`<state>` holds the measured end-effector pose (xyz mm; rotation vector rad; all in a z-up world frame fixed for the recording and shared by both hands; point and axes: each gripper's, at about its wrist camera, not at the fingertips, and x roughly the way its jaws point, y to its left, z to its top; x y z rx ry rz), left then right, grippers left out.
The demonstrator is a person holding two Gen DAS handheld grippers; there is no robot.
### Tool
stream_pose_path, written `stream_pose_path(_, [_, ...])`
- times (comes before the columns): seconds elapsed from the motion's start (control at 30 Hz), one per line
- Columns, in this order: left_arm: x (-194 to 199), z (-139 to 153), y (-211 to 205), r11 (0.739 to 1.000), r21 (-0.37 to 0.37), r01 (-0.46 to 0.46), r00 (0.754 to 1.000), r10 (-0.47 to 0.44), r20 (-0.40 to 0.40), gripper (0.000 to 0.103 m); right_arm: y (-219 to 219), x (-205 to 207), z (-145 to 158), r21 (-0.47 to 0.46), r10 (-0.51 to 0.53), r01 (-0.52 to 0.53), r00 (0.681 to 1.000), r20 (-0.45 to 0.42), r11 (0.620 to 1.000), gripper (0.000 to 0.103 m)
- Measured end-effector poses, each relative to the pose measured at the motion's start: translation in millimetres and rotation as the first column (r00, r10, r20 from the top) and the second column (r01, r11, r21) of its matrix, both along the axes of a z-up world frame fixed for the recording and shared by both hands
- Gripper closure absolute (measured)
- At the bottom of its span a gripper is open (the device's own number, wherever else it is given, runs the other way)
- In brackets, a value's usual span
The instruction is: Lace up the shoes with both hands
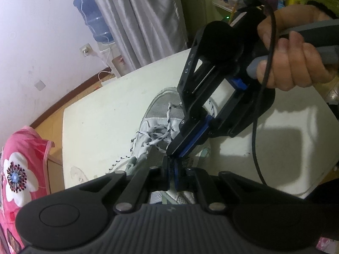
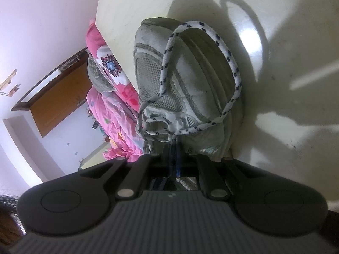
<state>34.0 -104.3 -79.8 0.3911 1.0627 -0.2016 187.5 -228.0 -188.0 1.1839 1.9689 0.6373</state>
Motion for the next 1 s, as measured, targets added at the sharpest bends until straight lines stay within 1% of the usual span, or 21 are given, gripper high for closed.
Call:
stream_pose_path(0.23, [0.0, 4.7, 7.7, 0.998, -0.052, -0.025, 1.0, 0.024, -0.014, 0.102, -0.1, 0.4, -3.1, 0.014, -0.007, 0.007, 1.0, -0.013, 1.0, 0.101])
stream_pose_path(0.3, [-0.8, 5.5, 9.3, 0.998, -0.056, -0.025, 1.0, 0.025, -0.015, 0.102, -2.5, 1.2, -3.3, 0.004, -0.013, 0.013, 1.0, -0.014, 1.0, 0.099])
stream_pose_path(0.4, [-2.7, 9.2, 11.2, 0.996, -0.081, -0.038, 0.999, 0.037, -0.015, 0.102, -6.6, 3.2, 1.7, -0.011, -0.012, 0.013, 0.999, 0.039, 1.0, 0.1])
stream_pose_path(0.57, [-6.0, 13.3, 15.9, 0.99, -0.117, -0.079, 0.997, 0.077, -0.015, 0.102, -2.7, 1.4, 18.1, -0.039, 0.047, -0.041, 0.983, 0.178, 0.998, 0.1])
stream_pose_path(0.6, [-6.5, 14.2, 17.3, 0.988, -0.13, -0.089, 0.996, 0.087, -0.018, 0.102, -0.7, 1.0, 22.7, -0.048, 0.068, -0.059, 0.974, 0.217, 0.997, 0.1])
stream_pose_path(0.67, [-7.0, 16.5, 19.4, 0.984, -0.143, -0.103, 0.995, 0.102, -0.016, 0.102, 4.3, 0.8, 33.4, -0.085, 0.134, -0.112, 0.938, 0.319, 0.99, 0.101])
stream_pose_path(0.73, [-7.4, 16.3, 22.8, 0.98, -0.156, -0.122, 0.993, 0.12, -0.021, 0.102, 10.2, -0.1, 43.7, -0.141, 0.195, -0.149, 0.89, 0.411, 0.979, 0.103])
stream_pose_path(0.8, [-8.7, 17.8, 26.8, 0.976, -0.17, -0.138, 0.99, 0.135, -0.026, 0.102, 16.3, -3.6, 52.5, -0.194, 0.243, -0.168, 0.844, 0.479, 0.967, 0.103])
stream_pose_path(0.93, [-16.7, 25.8, 32.5, 0.963, -0.199, -0.18, 0.984, 0.175, -0.042, 0.102, 28.0, -13.7, 64.1, -0.284, 0.306, -0.166, 0.757, 0.577, 0.944, 0.103])
stream_pose_path(1.0, [-23.0, 31.6, 36.6, 0.956, -0.21, -0.205, 0.979, 0.199, -0.051, 0.102, 35.9, -15.0, 63.9, -0.308, 0.315, -0.152, 0.737, 0.598, 0.939, 0.103])
